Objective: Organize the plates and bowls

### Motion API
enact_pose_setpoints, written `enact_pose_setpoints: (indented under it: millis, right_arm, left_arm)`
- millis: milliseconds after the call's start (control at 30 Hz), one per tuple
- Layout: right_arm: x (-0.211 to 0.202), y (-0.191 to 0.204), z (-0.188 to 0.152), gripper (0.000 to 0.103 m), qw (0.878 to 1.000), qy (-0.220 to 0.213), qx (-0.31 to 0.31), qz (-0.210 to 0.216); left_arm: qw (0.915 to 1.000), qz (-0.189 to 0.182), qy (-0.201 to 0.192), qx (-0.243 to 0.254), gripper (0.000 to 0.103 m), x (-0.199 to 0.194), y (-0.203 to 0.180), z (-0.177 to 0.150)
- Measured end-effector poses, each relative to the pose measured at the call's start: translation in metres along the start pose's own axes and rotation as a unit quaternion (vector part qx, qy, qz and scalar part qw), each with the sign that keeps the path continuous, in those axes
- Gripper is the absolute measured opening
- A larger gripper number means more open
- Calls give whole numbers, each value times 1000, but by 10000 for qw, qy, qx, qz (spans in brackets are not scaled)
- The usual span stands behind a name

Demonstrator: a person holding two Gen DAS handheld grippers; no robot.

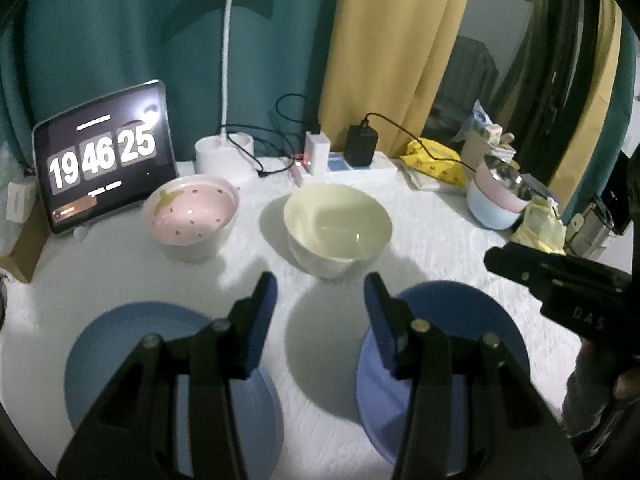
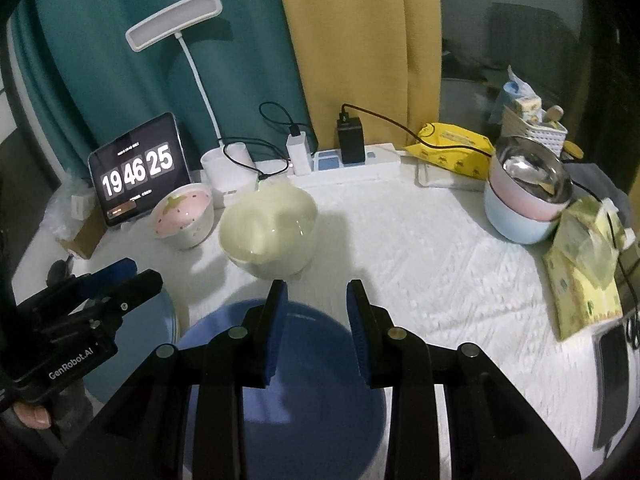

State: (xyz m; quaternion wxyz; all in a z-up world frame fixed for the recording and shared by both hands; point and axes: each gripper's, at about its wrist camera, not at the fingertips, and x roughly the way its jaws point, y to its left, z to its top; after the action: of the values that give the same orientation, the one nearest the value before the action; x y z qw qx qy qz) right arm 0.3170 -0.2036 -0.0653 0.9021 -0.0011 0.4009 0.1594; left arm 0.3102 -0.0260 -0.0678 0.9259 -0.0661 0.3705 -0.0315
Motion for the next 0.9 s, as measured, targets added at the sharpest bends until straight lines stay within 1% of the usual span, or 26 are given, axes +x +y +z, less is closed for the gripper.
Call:
enact_pose_setpoints:
  millis: [167,467,700,900]
  right_arm:
    - [16,2,11,32,9999,107,-1,45]
    - [52,1,29,32,9990,412,132,141]
    - [77,0,40,32,9974,658,269,124]
    - [96,-2,46,32,9954,866,391,102]
  left_arm:
    - [10000,-20,32,-9,47,12,2,11]
    - [9997,-53,206,-148,47,39,9,29]
    - [9987,-61,437,-247,47,65,13,35]
    - [9980,-23,541,-323,47,82,15,39]
